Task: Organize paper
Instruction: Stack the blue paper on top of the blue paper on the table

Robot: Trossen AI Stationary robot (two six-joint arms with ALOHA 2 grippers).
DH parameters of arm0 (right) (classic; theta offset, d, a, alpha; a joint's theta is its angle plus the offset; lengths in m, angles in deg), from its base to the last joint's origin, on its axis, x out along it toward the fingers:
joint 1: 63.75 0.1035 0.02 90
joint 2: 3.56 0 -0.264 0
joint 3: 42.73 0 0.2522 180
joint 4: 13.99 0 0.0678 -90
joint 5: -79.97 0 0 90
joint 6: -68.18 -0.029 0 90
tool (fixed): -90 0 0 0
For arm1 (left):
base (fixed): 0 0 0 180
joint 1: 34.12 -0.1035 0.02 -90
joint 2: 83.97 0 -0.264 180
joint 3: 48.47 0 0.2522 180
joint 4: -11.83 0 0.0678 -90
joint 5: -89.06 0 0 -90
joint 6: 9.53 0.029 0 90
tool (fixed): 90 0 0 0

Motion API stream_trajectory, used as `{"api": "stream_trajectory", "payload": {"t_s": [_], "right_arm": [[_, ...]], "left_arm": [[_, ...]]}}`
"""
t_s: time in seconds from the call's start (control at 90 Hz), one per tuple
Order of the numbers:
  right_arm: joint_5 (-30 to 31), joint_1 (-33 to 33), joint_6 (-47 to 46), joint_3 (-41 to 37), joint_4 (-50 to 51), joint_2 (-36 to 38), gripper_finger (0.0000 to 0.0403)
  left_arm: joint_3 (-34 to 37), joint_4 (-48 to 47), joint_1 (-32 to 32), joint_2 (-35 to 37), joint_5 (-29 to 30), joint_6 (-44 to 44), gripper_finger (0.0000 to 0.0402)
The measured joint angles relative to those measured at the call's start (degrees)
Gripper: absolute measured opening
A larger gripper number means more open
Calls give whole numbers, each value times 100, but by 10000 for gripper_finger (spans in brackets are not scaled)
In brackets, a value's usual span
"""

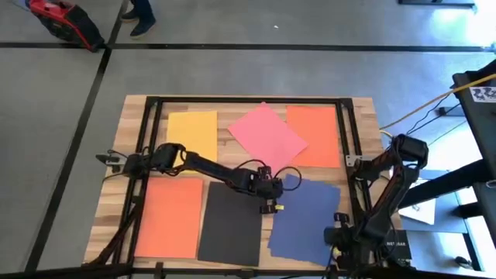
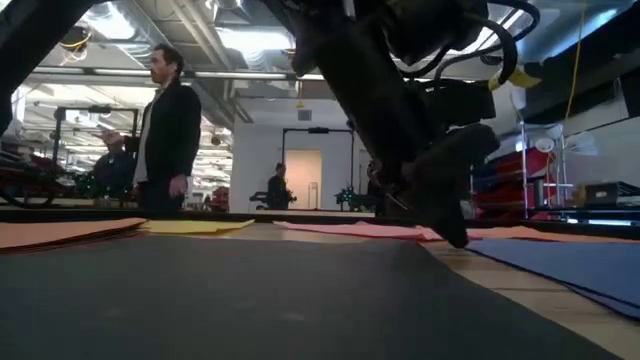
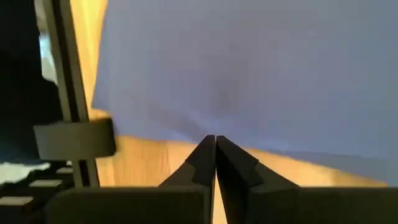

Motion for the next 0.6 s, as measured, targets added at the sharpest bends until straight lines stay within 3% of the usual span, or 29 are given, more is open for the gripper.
{"api": "stream_trajectory", "payload": {"t_s": [0.2, 0.356, 0.6], "right_arm": [[686, -55, 102, -209, 351, 210, 0], [596, -498, 184, -736, 105, 192, 0], [793, -1448, 1096, -1350, -535, 520, 0]], "left_arm": [[0, 10, 90, 2, 1, -172, 0], [0, 29, 170, 9, 1, -218, 0], [0, 16, 249, 11, 1, -242, 0]]}}
